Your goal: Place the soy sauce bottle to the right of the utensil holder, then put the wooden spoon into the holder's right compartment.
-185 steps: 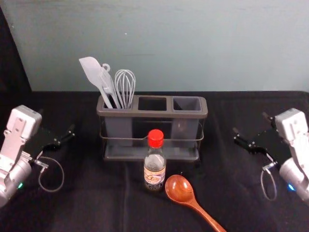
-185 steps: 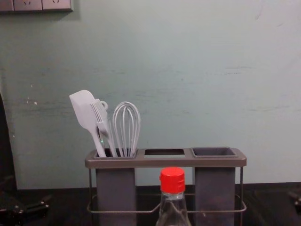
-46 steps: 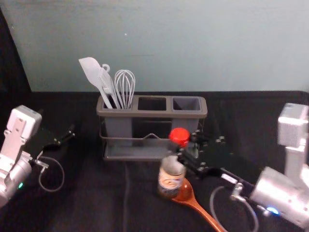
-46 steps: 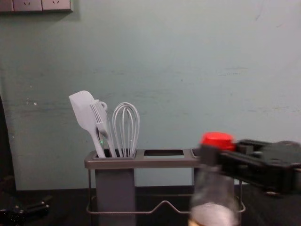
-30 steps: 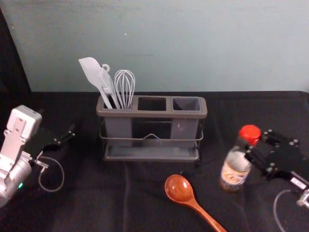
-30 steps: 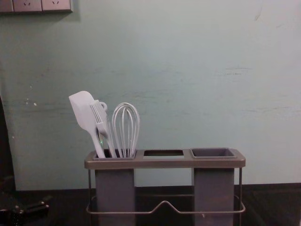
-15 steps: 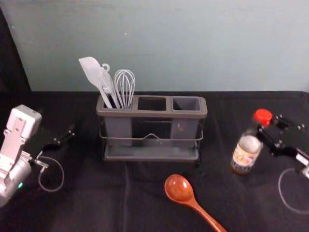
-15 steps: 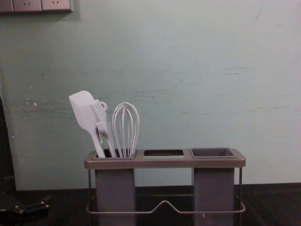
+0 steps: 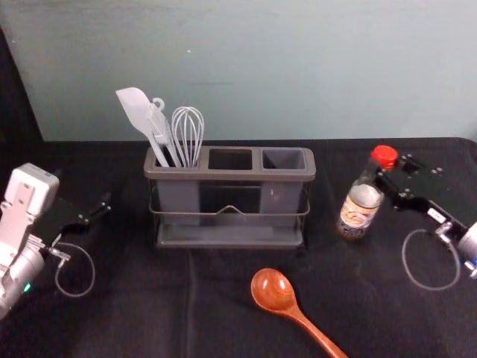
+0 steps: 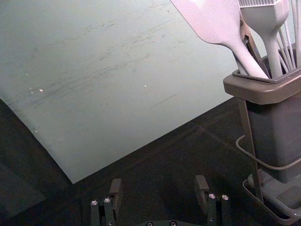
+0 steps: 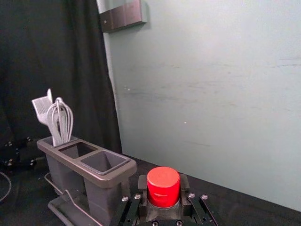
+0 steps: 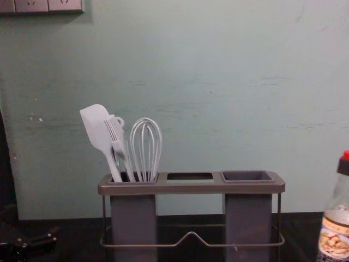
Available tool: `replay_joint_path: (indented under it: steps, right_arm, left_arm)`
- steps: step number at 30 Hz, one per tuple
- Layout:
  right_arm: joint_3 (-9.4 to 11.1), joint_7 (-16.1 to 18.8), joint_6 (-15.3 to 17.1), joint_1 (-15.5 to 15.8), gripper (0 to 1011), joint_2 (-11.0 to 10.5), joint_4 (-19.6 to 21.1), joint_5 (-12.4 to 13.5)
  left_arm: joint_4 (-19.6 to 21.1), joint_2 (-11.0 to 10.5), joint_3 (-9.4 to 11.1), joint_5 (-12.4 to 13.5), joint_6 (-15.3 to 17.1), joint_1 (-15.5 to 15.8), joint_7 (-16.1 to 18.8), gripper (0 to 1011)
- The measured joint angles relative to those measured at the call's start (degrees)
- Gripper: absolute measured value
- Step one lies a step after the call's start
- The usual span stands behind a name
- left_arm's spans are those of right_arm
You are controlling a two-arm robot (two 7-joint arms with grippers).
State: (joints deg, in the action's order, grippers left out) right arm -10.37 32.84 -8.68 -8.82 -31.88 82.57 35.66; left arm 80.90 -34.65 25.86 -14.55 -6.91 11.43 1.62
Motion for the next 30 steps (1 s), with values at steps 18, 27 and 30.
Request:
replay_joint_path:
  steps: [18,27,30]
  right_arm:
    - [-3.8,-0.7,-0.3,-3.9,382,2.2,-2.2,-5.1]
    - [-4.4,-0.3,-1.3,-5.3,382,3.5,-4.5,-5.9]
    - [-4.5,-0.2,-1.5,-5.7,382,3.8,-5.1,-5.9]
  left_arm:
    - [0.0,0.0,0.0,0.0,0.0,0.0,0.0,1011]
    - [0.0,0.0,0.0,0.0,0.0,0.0,0.0,1012]
    - [0.0,0.0,0.0,0.0,0.0,0.0,0.0,1012]
